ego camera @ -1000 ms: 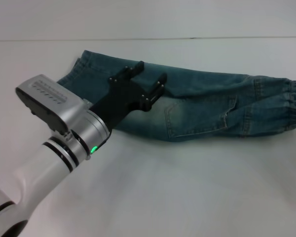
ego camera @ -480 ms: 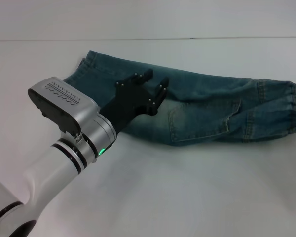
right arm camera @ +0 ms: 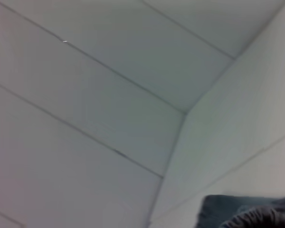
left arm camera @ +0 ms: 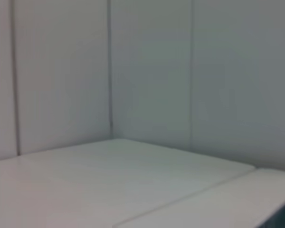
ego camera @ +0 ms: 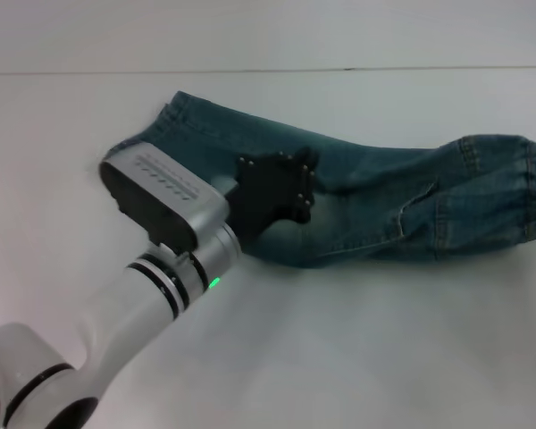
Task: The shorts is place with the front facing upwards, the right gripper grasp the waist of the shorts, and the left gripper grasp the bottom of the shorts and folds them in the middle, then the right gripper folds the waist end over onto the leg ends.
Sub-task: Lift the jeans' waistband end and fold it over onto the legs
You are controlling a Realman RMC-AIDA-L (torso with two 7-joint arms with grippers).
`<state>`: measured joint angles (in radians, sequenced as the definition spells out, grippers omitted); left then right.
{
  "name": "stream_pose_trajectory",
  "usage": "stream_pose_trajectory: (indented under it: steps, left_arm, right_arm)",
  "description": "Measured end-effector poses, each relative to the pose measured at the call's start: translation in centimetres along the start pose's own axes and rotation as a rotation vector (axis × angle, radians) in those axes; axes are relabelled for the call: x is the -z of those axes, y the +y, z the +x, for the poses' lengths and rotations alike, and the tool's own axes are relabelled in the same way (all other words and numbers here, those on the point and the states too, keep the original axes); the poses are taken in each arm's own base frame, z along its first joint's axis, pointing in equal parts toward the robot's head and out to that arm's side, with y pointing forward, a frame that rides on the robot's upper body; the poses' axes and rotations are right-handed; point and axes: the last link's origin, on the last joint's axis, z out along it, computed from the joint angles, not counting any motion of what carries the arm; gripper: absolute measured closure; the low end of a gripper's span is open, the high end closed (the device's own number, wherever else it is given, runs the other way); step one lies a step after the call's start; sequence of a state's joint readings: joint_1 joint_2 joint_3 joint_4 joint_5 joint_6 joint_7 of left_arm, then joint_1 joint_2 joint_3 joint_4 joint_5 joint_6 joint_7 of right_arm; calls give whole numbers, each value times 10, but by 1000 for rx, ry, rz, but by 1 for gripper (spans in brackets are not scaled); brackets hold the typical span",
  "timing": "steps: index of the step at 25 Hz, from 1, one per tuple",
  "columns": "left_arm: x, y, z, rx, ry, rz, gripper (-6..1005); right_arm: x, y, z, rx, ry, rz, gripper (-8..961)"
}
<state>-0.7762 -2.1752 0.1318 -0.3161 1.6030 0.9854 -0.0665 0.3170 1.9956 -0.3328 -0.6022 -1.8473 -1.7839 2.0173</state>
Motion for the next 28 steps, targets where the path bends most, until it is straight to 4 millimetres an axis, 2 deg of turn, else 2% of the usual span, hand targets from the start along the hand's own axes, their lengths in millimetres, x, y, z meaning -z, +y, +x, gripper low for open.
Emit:
stream_pose_trajectory:
  steps: [4, 8, 12, 17, 19, 20, 21, 25, 28]
  left_arm:
    - [-2, 16, -4, -41, -40, -43, 867]
    - [-1, 32, -10, -56, -76, -110, 929]
    - [2, 48, -12, -54, -79, -166, 931]
    - [5, 58, -11, -34, -62, -189, 932]
    - [6, 59, -10, -27, -54, -189, 932]
    - [6, 60, -9, -24, -51, -189, 932]
    - [6, 60, -9, -21, -47, -187, 932]
    - [11, 60, -10, 2, -35, -170, 932]
    - [17, 54, -12, 28, -16, -125, 931]
  right_arm:
    - [-9, 16, -16, 44, 20, -60, 901]
    - [-33, 33, -41, 98, 56, -110, 901]
    - [-76, 53, -73, 159, 114, -154, 901]
    - [-155, 86, -96, 257, 236, -184, 901]
    - [-181, 98, -97, 288, 290, -182, 901]
    - [-203, 107, -92, 315, 341, -182, 901]
    - [-203, 107, -92, 315, 341, -182, 901]
    - [-235, 116, -73, 352, 436, -169, 901]
    - [-252, 112, -58, 356, 478, -134, 901]
